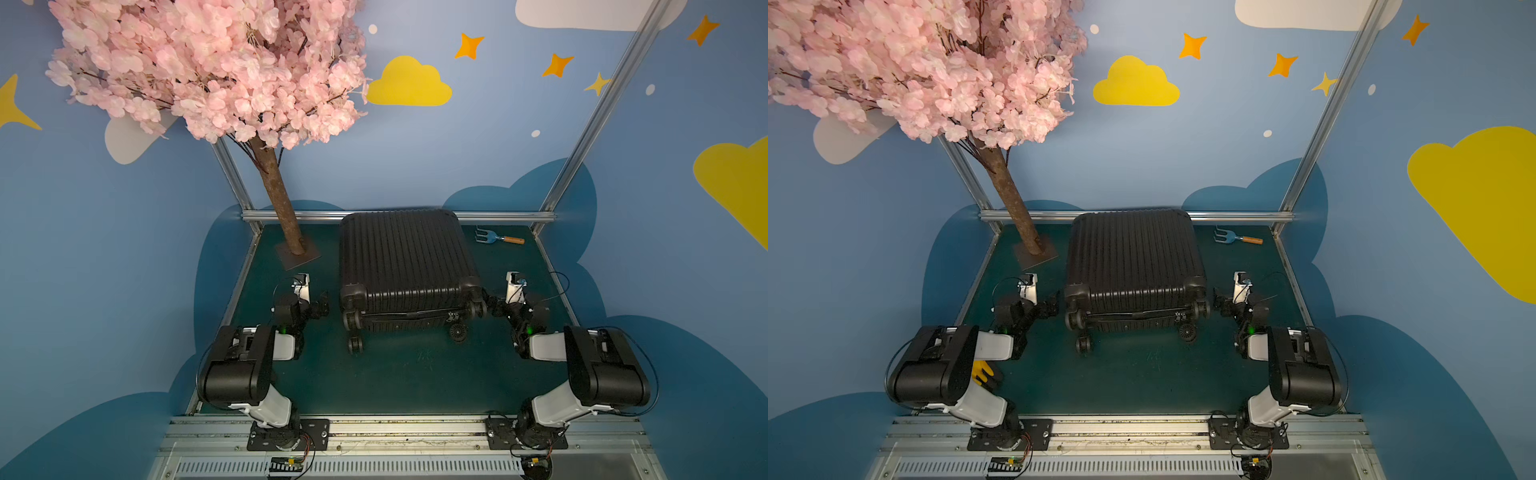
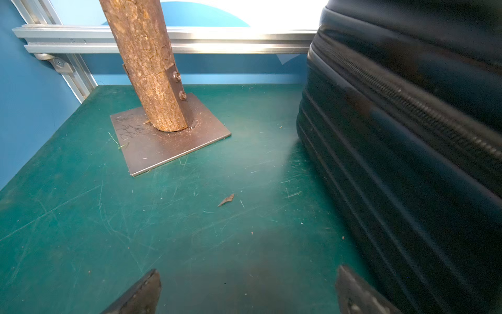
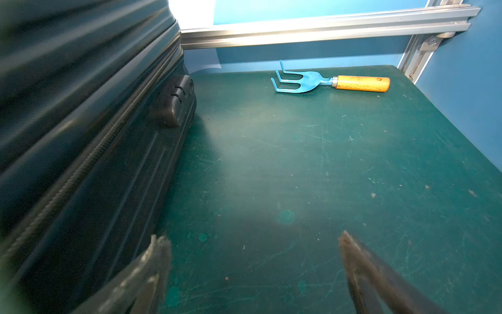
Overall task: Open the suitcase zippers
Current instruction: Adjust the suitcase at the center of the board.
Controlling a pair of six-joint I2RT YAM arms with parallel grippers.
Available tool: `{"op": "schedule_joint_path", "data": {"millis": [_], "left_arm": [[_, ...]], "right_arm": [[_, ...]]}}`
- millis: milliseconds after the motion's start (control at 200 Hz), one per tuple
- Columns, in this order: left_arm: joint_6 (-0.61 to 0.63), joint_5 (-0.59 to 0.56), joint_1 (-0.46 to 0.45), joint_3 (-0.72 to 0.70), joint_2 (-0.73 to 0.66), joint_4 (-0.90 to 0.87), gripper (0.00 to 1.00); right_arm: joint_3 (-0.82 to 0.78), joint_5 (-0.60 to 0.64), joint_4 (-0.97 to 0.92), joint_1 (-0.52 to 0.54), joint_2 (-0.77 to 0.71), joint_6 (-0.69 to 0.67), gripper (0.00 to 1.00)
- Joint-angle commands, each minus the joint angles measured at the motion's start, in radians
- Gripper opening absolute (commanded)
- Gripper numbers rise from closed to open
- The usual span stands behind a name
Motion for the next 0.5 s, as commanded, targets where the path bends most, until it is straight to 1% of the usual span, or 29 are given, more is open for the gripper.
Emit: {"op": "schedule_joint_path", "data": {"millis": [0, 125, 225, 496], "left_arm": [[-0.002, 0.016, 0.005, 0.008, -0.007, 0.013, 1.0], [-0.004, 0.015, 0.004, 0.01, -0.006, 0.011, 1.0], [-0.008, 0.028, 0.01, 0.01, -0.006, 0.009, 1.0], [-0.008, 0.03, 0.012, 0.009, -0.01, 0.01, 1.0]], "right_arm": [[0.012, -0.008, -0.006, -0.001, 0.003, 0.003, 0.97], [0.008, -0.007, -0.002, -0.002, 0.002, 0.002, 0.97], [0.002, -0.047, 0.012, 0.001, 0.003, -0.014, 0.97], [-0.001, -0.046, 0.02, 0.001, 0.003, -0.014, 0.97]]}}
